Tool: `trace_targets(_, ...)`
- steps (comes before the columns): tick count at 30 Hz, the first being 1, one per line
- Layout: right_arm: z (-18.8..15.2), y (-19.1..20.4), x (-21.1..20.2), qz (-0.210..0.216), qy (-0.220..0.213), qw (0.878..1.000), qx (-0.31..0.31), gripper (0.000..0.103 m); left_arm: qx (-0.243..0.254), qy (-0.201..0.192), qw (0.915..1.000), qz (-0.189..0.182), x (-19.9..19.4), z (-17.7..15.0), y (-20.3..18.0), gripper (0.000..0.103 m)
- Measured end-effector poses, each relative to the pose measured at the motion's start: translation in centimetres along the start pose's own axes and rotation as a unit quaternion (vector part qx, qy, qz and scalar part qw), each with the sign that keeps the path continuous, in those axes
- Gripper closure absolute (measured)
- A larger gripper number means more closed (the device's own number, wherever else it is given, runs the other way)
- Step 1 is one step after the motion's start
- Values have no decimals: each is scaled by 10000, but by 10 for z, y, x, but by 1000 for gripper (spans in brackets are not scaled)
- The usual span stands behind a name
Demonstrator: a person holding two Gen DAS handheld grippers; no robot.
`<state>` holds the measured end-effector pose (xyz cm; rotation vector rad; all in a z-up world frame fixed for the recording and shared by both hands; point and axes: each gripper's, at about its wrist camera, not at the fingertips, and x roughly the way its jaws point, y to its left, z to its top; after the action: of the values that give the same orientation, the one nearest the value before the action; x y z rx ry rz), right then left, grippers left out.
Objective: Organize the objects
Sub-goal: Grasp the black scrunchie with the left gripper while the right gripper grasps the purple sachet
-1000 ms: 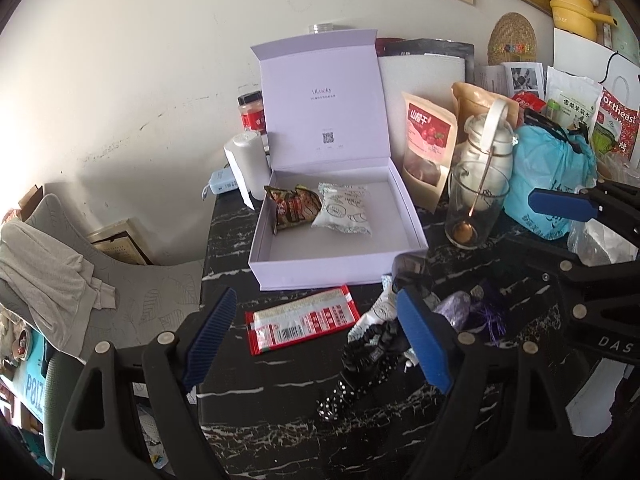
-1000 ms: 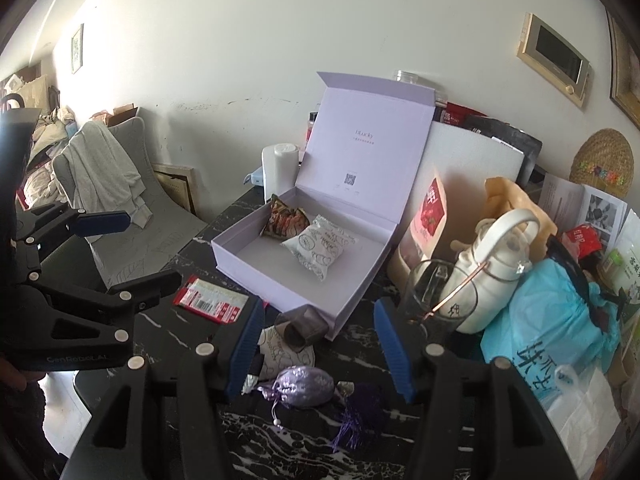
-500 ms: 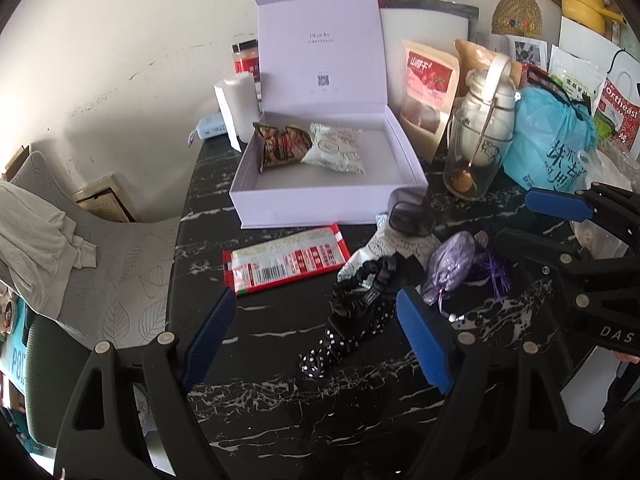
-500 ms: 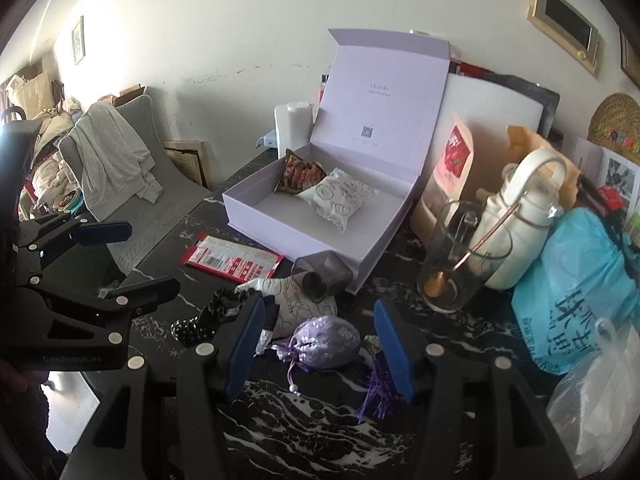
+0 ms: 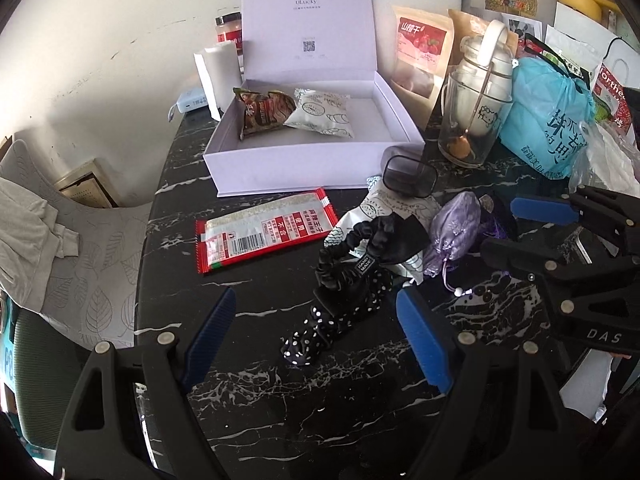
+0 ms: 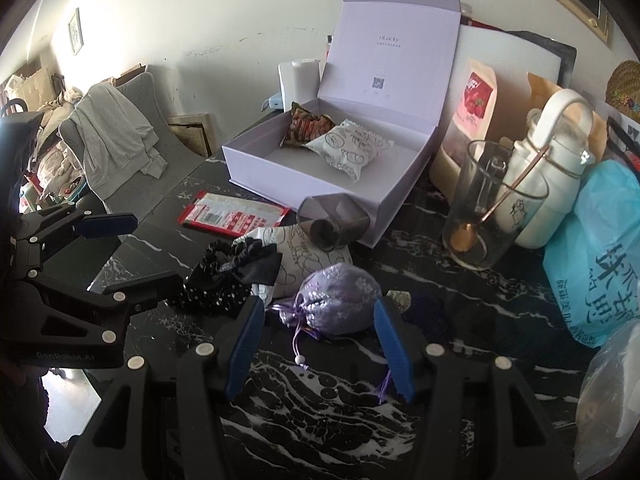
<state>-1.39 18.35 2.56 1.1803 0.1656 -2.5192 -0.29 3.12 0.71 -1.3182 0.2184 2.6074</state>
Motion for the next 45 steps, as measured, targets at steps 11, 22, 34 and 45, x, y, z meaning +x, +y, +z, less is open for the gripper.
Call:
trace_targets(11,-8,-8,18,113,64,9999,21,26,24,149,9997,-215,24,4,3,22)
trace_targets(22,1,-24,35,188,93,9997,136,20,130,343,9987,-351,54,21,4,22)
trace_targets(34,4,-38,63,451,428,9978,243,18,256,509,9959,-709,81,34,2,21)
trace_targets(45,-1,-44,68,887,508,9935,500,25,401,345,9922,-1125,78,32,-2,48)
